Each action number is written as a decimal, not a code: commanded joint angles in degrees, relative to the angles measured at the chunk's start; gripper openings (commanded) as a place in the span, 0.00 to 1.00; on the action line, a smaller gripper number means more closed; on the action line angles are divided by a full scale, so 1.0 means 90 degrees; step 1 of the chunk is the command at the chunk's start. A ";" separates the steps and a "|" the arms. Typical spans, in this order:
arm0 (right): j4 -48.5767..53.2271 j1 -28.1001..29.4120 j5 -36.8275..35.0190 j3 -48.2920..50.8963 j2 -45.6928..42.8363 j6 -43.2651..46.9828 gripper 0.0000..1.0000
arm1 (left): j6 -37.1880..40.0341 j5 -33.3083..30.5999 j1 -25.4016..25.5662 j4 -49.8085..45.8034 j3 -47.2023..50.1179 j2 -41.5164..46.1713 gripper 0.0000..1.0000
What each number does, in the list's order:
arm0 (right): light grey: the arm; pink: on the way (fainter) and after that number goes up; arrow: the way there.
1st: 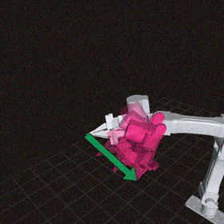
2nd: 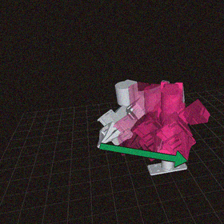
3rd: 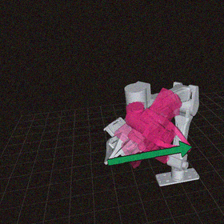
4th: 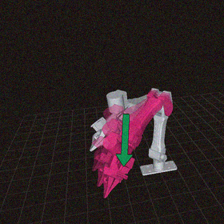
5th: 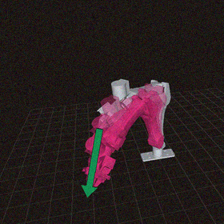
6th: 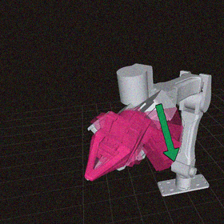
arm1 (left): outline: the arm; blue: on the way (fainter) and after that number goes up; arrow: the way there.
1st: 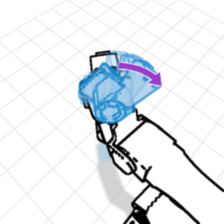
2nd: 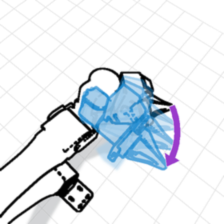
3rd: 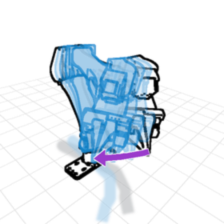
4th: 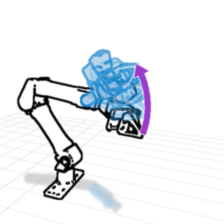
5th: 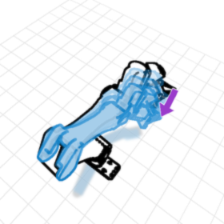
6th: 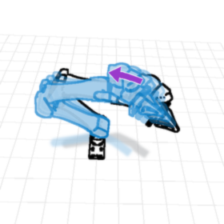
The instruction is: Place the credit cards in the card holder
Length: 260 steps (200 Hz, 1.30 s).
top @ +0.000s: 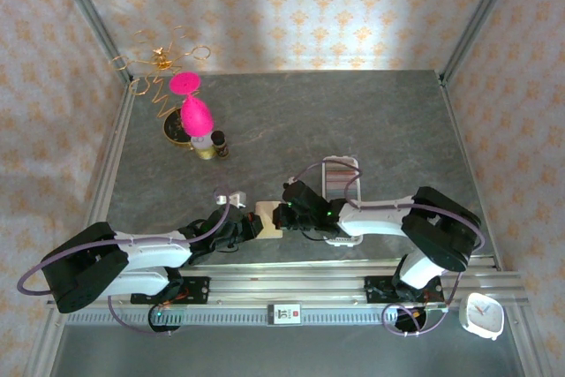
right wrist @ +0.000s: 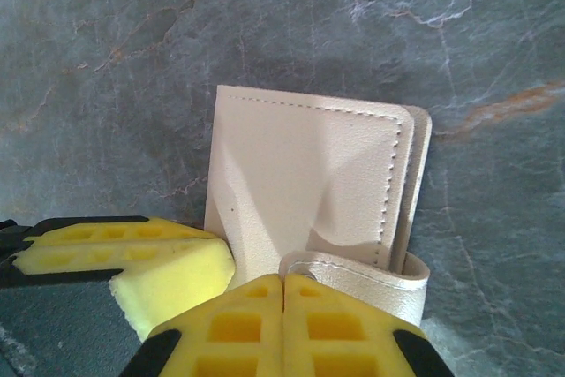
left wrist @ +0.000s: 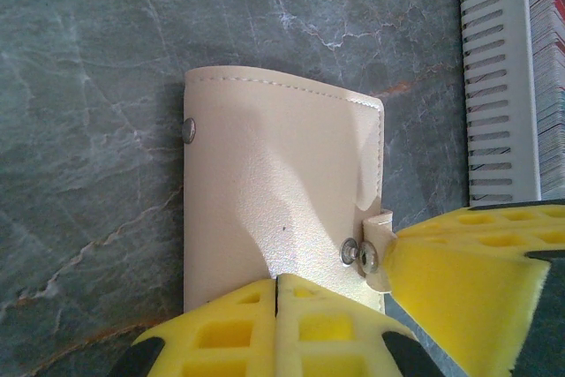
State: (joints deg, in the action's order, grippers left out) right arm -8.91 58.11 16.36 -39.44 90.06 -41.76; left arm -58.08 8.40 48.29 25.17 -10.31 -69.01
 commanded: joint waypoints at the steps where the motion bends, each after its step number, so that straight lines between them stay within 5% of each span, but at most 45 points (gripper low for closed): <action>1: 0.0002 0.0057 0.0048 -0.0168 0.0137 0.0116 0.00 | -0.0023 0.0131 0.0074 -0.0307 0.0032 -0.0125 0.00; 98: -0.0137 0.0052 0.0138 -0.0139 0.0323 0.0049 0.00 | 0.0001 0.0160 0.0073 -0.0254 -0.0017 -0.0240 0.00; 211: 0.1182 0.0205 -0.0814 0.0004 0.0972 -0.0064 0.00 | 0.0054 0.0048 0.0074 -0.0353 0.0012 -0.0125 0.00; 260: 0.0785 0.0211 -0.0812 -0.0072 0.0788 -0.0141 0.00 | 0.0171 -0.0397 0.0072 -0.1074 -0.0137 0.0481 0.00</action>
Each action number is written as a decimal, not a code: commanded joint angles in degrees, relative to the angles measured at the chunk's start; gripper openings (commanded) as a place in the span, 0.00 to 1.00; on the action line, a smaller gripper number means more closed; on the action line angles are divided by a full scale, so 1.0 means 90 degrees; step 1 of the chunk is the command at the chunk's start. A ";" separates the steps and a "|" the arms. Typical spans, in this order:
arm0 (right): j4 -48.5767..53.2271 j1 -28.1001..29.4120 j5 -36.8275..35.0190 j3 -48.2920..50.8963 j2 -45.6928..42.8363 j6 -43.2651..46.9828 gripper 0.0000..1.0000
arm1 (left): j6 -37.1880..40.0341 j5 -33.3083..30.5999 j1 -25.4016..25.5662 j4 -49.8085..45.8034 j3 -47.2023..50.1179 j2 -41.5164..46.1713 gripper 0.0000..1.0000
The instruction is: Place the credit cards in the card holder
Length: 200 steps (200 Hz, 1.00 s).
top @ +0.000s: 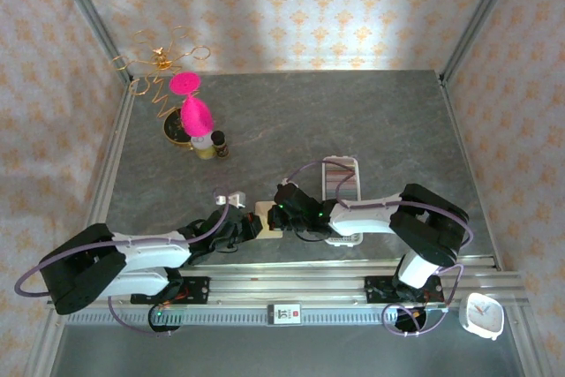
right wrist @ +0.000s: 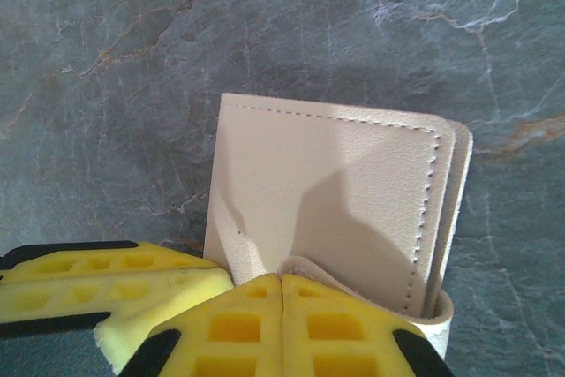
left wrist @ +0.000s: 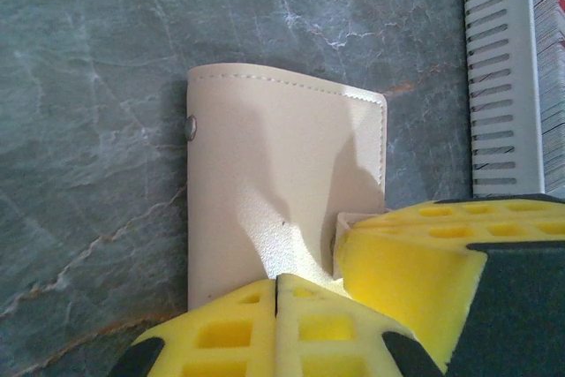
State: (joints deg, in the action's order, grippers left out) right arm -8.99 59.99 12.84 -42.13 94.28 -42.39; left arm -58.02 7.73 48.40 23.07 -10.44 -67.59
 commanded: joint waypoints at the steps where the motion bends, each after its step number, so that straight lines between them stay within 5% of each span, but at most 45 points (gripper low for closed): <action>1: 0.0790 0.0004 -0.0431 0.0223 0.0313 -0.0068 0.00 | 0.0175 -0.0341 0.0061 -0.0852 -0.0126 0.0347 0.00; 52: 0.0032 0.0005 -0.0537 0.0208 -0.0118 -0.0204 0.00 | 0.0173 -0.1624 0.0057 -0.2561 -0.0409 0.1910 0.02; 62: -0.0193 0.0014 -0.0542 0.0238 -0.0246 -0.0170 0.08 | 0.0157 -0.1905 0.0052 -0.2857 -0.0493 0.2275 0.05; 84: -0.0511 0.0015 -0.0629 0.0273 -0.0566 -0.0041 0.33 | 0.0205 -0.2546 0.0042 -0.3252 -0.0751 0.2955 0.22; 103: -0.0482 0.0015 -0.0815 0.0125 -0.0959 0.0225 0.44 | 0.0312 -0.2972 0.0033 -0.3402 -0.1035 0.3373 0.39; 122: -0.0422 0.0014 -0.1105 0.0042 -0.1479 0.0457 0.50 | 0.0260 -0.3393 0.0032 -0.3472 -0.1292 0.3661 0.59; 165: -0.0475 0.0014 -0.1652 0.0254 -0.2911 0.1278 0.56 | 0.0809 -0.3657 0.0029 -0.3507 -0.1950 0.3887 0.78; 178: -0.0474 0.0014 -0.1912 0.0319 -0.3462 0.1620 0.58 | 0.1002 -0.3748 0.0026 -0.3426 -0.2004 0.3878 0.98; 200: -0.0509 0.0015 -0.2500 0.0455 -0.4158 0.2297 0.64 | 0.1320 -0.4157 0.0022 -0.3287 -0.2001 0.3812 0.99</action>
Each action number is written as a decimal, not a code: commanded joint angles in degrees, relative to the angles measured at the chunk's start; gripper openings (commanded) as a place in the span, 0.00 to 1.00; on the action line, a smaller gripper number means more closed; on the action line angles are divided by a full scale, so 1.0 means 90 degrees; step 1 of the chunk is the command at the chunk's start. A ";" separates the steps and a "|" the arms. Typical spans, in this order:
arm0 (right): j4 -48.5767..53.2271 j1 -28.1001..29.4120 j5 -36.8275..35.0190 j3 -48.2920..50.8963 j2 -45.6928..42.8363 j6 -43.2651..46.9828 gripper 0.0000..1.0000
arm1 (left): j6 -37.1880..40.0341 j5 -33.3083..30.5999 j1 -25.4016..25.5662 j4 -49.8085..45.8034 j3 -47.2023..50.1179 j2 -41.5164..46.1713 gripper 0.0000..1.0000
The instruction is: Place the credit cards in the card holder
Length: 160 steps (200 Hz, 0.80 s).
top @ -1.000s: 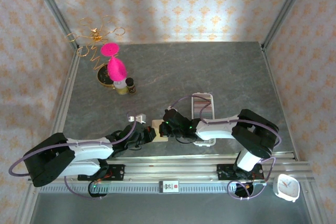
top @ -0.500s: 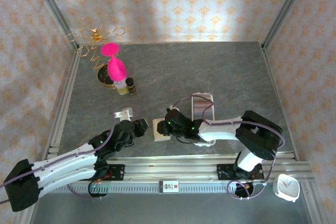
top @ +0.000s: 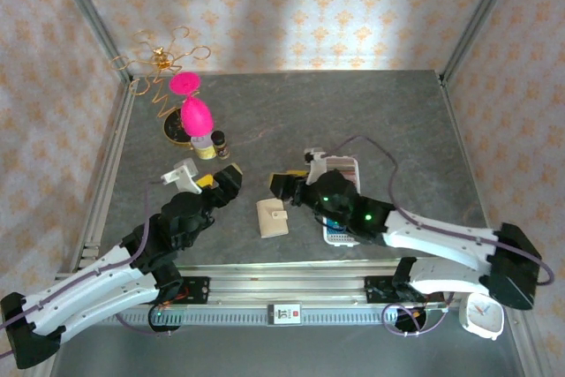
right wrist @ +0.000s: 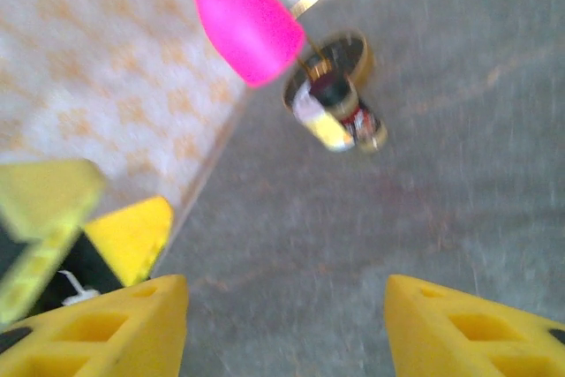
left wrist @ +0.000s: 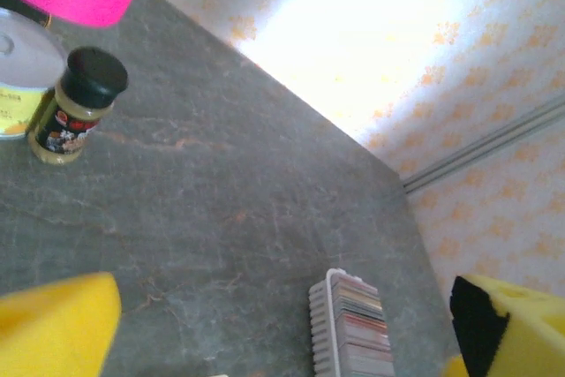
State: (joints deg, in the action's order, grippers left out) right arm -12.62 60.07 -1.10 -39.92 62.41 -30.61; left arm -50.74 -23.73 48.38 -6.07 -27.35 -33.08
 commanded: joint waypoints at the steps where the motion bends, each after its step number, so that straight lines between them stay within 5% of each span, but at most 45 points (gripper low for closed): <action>1: -0.0109 0.0005 -0.0966 0.0214 -0.0646 0.1022 0.64 | 0.0516 -0.0698 0.0025 -0.0054 -0.0123 -0.0024 0.99; 42: -0.0519 0.0005 -0.1270 0.0722 -0.1669 0.2672 0.75 | 0.0834 -0.1986 0.0015 0.0093 -0.0012 -0.0078 0.99; 60: -0.0745 0.0002 -0.1638 0.0930 -0.2005 0.3134 1.00 | 0.1491 -0.2206 0.0006 0.0652 0.0181 -0.0027 0.99; 80: -0.0983 0.0004 -0.2781 0.1177 -0.2303 0.3437 1.00 | 0.1744 -0.2818 -0.0004 0.0947 0.0318 0.0020 0.99; 118: -0.1410 0.0005 -0.3269 0.1613 -0.2569 0.4604 1.00 | 0.2686 -0.2956 -0.0014 0.2345 0.1112 0.0355 0.99; 160: -0.2341 -0.0270 -0.3918 0.2097 -0.2501 0.5474 1.00 | 0.4005 -0.3939 -0.0098 0.4165 0.1965 0.0381 0.99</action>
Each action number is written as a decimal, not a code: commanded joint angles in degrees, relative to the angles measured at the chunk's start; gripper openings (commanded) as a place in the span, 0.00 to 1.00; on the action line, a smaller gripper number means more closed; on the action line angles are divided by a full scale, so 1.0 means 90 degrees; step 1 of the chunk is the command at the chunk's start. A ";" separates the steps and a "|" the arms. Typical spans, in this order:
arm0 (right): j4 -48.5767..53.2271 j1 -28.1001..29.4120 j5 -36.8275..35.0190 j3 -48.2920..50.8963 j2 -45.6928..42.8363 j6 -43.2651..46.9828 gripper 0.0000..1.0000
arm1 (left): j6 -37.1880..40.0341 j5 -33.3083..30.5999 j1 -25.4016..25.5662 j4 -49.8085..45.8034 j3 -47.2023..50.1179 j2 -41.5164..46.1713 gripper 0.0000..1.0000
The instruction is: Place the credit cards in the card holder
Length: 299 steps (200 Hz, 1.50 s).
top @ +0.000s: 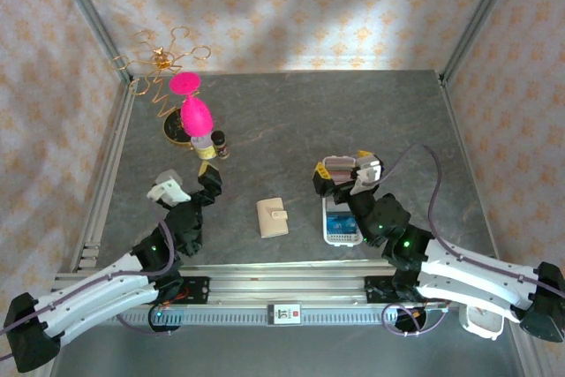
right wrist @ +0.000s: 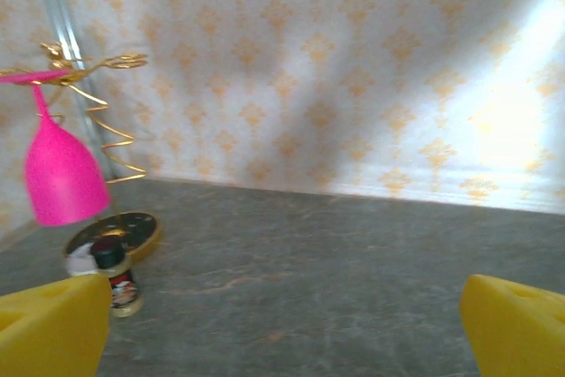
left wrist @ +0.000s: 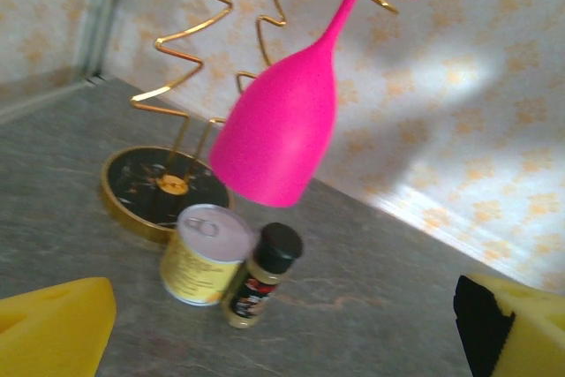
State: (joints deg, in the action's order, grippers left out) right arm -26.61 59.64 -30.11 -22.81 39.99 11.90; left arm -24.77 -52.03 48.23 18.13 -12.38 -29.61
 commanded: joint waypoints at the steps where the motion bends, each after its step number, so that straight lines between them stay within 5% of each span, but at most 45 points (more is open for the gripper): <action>1: -0.0800 -0.0240 -0.0696 0.0203 -0.0009 0.0754 1.00 | 0.1150 -0.0803 -0.0088 0.1518 0.0306 -0.0008 0.99; 73: -0.2083 -0.2607 -0.0783 0.0921 -0.0711 -0.0154 1.00 | 0.3163 -0.0792 -0.0853 0.4280 0.0917 -0.1125 0.99; 127: -0.2442 -0.2983 -0.0761 0.1033 -0.1169 0.0136 1.00 | 0.3036 -0.0323 -0.1073 0.4420 0.0902 -0.1004 0.99; 173: -0.2785 -0.3935 -0.0293 0.1421 -0.0292 -0.0088 1.00 | 0.3232 -0.0034 -0.1501 0.4481 0.0867 -0.1090 0.99; 231: -0.3488 -0.6167 0.1098 0.1966 0.1565 -0.1393 1.00 | 0.2942 -0.0197 -0.2298 0.4545 0.0848 -0.1672 0.99; 299: -0.4566 -0.6245 0.2133 0.1857 0.3320 -0.1512 1.00 | 0.3087 -0.0939 -0.2746 0.5185 0.0879 -0.3355 0.99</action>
State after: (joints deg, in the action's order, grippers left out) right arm -61.01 3.68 -16.10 -5.04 66.54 -0.43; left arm 3.09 -57.65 25.23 59.07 -4.60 -55.31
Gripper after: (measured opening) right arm 0.998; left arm 0.992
